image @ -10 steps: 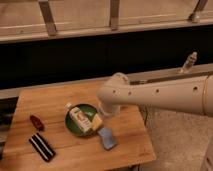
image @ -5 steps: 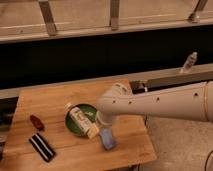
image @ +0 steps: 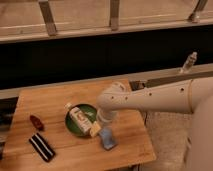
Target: Place the white sponge in the ceramic cup
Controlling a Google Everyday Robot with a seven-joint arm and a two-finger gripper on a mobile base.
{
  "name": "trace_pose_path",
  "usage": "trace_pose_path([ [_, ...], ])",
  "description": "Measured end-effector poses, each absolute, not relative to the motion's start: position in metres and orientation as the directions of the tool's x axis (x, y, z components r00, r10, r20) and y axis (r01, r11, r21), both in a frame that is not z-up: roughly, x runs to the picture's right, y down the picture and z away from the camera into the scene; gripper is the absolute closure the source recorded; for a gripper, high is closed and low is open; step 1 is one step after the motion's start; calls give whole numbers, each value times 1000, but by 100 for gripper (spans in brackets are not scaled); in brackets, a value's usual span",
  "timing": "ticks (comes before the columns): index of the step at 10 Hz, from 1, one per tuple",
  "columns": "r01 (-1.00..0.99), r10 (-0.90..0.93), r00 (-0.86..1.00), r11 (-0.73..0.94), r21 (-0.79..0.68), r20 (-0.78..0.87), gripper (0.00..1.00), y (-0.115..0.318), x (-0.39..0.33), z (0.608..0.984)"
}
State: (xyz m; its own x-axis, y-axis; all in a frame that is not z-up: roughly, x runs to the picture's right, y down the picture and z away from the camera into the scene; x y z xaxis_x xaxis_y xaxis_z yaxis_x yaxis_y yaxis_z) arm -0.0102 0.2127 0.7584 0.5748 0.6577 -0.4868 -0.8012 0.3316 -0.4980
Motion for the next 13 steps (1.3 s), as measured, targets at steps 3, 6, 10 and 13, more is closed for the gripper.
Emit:
trace_pose_path([
  [3,-809,631,557,262,-527,-541,20,247,-2,805],
  [6,-806,624,552,231,-544,-553,20,256,-2,815],
  [10,-808,623,551,232,-542,-555,42,250,1,811],
  [13,-812,625,546,230,-537,-558,70,248,6,810],
])
